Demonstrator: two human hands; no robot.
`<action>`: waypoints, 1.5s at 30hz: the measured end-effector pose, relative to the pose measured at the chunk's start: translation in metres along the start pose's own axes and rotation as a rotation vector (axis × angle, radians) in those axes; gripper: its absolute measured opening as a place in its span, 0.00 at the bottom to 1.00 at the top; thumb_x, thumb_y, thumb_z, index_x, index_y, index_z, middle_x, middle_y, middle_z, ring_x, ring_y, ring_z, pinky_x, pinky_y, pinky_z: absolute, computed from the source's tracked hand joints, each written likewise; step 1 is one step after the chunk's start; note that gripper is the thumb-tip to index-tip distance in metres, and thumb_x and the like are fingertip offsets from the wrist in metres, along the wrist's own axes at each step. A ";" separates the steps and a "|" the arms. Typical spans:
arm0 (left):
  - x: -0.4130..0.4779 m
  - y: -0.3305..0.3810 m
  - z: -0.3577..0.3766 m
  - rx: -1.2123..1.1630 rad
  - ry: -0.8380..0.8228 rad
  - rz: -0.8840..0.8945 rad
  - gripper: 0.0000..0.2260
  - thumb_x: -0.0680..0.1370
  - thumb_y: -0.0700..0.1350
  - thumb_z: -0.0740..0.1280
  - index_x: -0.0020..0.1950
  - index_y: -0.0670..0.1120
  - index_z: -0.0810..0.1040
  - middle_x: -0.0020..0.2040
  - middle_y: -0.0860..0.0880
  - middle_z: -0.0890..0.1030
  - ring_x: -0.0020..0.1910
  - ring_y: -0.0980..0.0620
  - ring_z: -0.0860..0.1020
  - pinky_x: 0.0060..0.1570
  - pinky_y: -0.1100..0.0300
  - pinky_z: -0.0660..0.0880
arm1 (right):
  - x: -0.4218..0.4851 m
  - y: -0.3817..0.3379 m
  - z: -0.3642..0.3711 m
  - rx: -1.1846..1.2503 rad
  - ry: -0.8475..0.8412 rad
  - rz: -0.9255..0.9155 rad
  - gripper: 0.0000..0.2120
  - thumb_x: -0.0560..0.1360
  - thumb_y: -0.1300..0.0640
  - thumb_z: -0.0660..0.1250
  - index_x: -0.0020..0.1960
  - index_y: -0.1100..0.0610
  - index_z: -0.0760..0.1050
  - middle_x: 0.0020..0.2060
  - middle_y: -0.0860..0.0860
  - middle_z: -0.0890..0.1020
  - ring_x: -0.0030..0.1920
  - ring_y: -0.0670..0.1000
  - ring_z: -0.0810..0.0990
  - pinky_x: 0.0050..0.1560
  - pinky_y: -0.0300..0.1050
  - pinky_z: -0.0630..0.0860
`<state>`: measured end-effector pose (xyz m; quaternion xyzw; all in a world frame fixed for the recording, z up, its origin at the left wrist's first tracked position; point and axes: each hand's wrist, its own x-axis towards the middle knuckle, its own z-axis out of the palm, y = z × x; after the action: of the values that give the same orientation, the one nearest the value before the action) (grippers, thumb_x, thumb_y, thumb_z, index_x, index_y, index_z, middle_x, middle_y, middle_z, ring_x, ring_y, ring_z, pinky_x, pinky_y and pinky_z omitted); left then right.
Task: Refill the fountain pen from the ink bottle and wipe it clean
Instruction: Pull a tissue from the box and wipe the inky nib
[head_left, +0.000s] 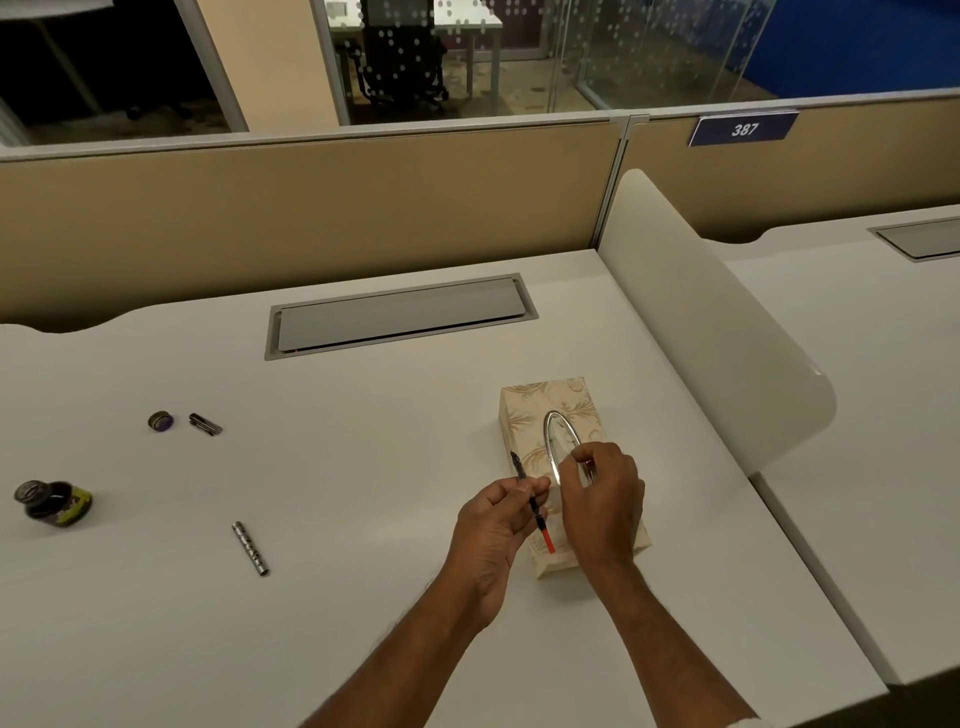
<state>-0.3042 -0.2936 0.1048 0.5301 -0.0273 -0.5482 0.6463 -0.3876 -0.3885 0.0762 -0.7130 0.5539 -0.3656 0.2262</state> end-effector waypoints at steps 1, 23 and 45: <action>0.000 0.000 0.000 -0.001 0.000 -0.001 0.08 0.82 0.41 0.67 0.55 0.41 0.86 0.54 0.44 0.89 0.56 0.46 0.87 0.63 0.50 0.80 | 0.000 0.000 0.000 0.032 0.005 0.013 0.03 0.74 0.60 0.72 0.45 0.54 0.78 0.41 0.50 0.83 0.43 0.51 0.78 0.44 0.57 0.79; 0.005 -0.017 0.006 0.769 -0.003 0.513 0.09 0.86 0.49 0.57 0.61 0.49 0.74 0.52 0.52 0.84 0.48 0.51 0.83 0.47 0.58 0.82 | -0.005 0.009 -0.008 0.147 0.043 -0.057 0.03 0.79 0.59 0.67 0.51 0.57 0.77 0.45 0.53 0.83 0.45 0.52 0.81 0.42 0.50 0.84; 0.004 -0.013 -0.011 1.299 -0.230 0.650 0.14 0.87 0.50 0.52 0.70 0.50 0.69 0.66 0.50 0.77 0.61 0.53 0.75 0.61 0.59 0.75 | 0.005 0.007 -0.028 0.489 0.032 0.180 0.04 0.82 0.58 0.64 0.50 0.57 0.73 0.40 0.49 0.78 0.38 0.43 0.77 0.35 0.34 0.76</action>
<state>-0.3045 -0.2877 0.0887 0.7104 -0.5701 -0.2545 0.3247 -0.4133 -0.3932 0.0899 -0.5790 0.5138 -0.4781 0.4149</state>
